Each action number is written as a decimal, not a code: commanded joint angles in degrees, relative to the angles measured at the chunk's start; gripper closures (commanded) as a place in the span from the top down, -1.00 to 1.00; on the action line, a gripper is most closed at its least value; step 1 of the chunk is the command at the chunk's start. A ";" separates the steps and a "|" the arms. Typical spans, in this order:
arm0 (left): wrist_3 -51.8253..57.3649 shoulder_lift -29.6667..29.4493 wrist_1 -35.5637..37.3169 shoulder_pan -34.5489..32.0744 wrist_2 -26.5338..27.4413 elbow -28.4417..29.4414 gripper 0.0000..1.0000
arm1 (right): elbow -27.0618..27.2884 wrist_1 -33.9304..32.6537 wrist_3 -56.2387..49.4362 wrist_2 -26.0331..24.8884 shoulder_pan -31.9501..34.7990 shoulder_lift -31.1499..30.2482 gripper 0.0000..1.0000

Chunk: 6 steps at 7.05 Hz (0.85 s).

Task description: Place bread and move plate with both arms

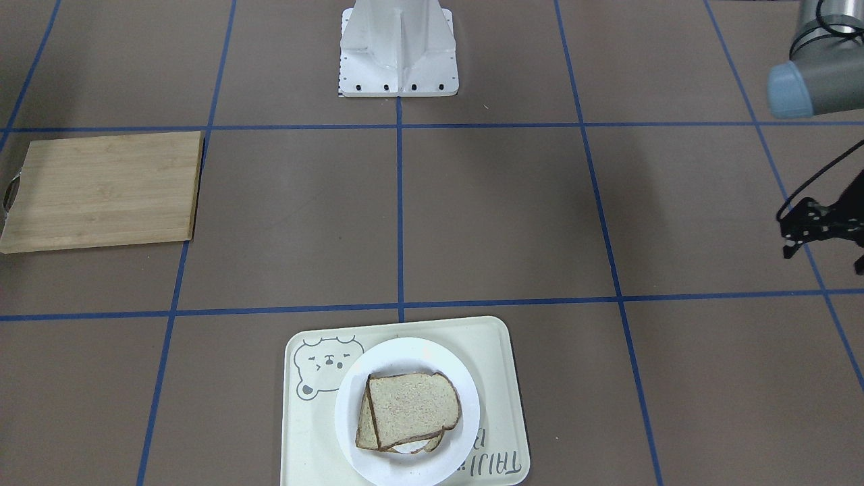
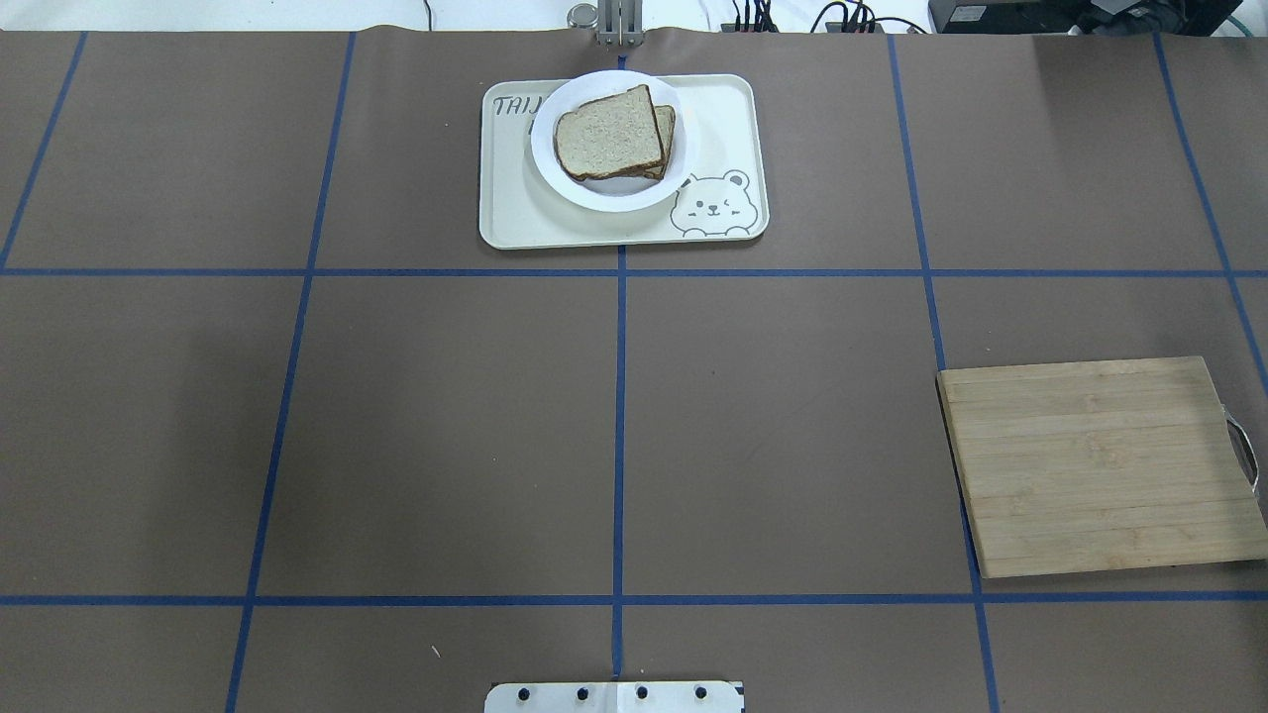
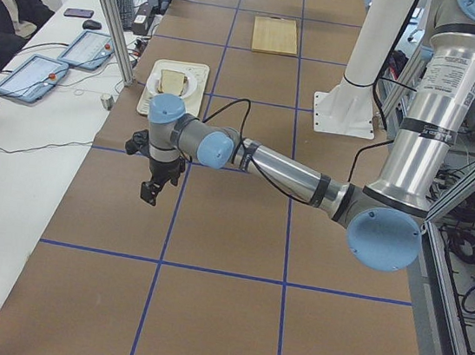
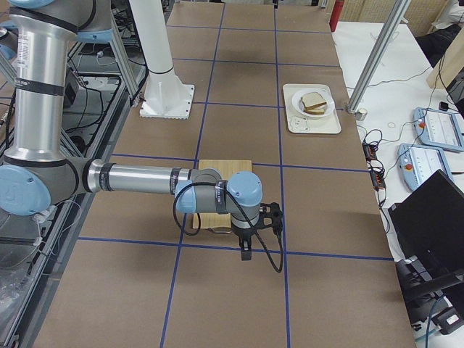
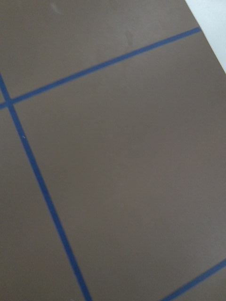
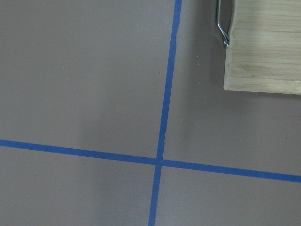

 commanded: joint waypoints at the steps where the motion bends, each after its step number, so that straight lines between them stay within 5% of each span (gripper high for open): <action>1: 7.85 4.57 4.21 -6.99 -7.23 2.25 0.96 | 0.00 0.00 -0.24 0.03 0.03 0.00 1.00; 6: 7.59 8.71 2.99 -10.87 -7.62 0.75 0.96 | 0.09 0.00 -0.33 0.12 0.03 0.00 1.00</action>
